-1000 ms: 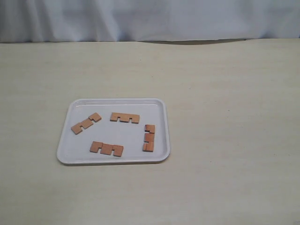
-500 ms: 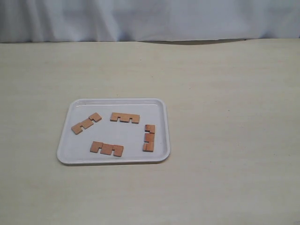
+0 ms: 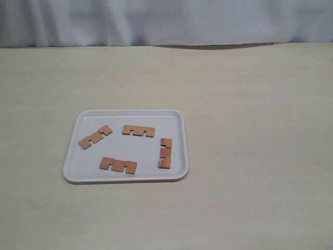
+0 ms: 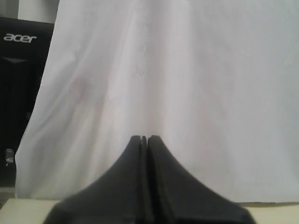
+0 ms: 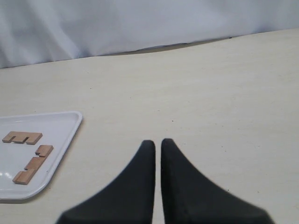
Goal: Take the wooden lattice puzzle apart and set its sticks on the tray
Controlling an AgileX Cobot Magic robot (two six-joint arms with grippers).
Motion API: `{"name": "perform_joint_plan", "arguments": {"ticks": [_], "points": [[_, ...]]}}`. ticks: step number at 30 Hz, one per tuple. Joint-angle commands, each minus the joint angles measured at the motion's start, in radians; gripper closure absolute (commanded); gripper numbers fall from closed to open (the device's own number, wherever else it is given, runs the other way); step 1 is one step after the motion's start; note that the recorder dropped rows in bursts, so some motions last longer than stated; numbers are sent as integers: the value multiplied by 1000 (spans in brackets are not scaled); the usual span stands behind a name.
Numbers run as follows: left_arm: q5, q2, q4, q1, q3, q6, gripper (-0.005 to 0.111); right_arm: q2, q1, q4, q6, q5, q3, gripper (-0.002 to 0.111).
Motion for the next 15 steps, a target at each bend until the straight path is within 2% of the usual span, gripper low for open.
{"name": "perform_joint_plan", "arguments": {"ticks": [1, 3, 5, 9, 15], "points": [[-63, -1, 0, -8, 111, -2, 107, -4, -6, 1, 3, -4, 2, 104], [-54, -1, 30, -8, 125, 27, 107, -4, -6, 1, 3, -4, 2, 104], [55, -1, 30, -8, 125, 27, 107, -4, -6, 1, 3, -4, 2, 104], [146, -1, 35, -8, 125, 25, 107, -4, -6, 1, 3, -4, 2, 104], [177, -1, -54, -8, 125, -38, 107, -4, -6, 1, 3, -4, 2, 104]]}}
